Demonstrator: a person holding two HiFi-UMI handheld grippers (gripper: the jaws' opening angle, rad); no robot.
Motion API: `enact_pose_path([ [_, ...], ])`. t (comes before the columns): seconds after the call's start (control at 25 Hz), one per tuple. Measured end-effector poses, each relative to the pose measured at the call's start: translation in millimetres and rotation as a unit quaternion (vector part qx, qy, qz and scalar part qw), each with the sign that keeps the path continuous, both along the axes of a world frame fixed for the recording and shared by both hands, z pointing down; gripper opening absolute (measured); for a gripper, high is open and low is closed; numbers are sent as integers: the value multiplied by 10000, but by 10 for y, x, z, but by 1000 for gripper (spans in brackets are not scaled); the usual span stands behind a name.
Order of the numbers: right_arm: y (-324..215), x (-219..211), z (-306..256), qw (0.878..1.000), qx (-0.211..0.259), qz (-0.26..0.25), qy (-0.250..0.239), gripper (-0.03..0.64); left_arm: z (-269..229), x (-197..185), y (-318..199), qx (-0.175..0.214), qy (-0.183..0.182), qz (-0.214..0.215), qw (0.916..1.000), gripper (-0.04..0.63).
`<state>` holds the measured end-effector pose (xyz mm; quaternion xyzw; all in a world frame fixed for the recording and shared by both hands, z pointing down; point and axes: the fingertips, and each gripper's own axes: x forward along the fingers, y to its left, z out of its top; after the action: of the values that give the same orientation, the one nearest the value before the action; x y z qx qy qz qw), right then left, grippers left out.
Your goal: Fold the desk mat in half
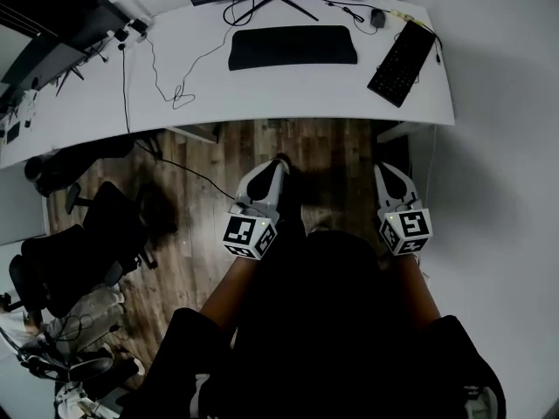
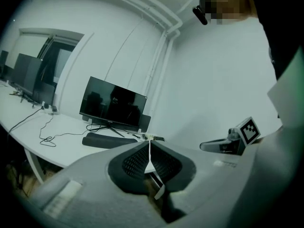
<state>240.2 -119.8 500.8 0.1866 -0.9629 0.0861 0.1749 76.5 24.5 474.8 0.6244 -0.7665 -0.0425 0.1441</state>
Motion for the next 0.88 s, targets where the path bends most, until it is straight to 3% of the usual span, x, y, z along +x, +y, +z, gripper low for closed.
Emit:
enact_pose_path([
  [0.12, 208, 392, -66, 9999, 64, 43, -146, 0, 4, 410, 295, -55, -69, -238, 9997, 25],
  [0.36, 641, 953, -220, 9986, -12, 303, -431, 1, -54, 992, 766, -144, -182, -127, 9997, 25],
  [0.88, 1119, 1010, -545, 9974, 594, 220, -338, 0, -192, 953, 1369, -195, -230, -499, 9983, 25],
])
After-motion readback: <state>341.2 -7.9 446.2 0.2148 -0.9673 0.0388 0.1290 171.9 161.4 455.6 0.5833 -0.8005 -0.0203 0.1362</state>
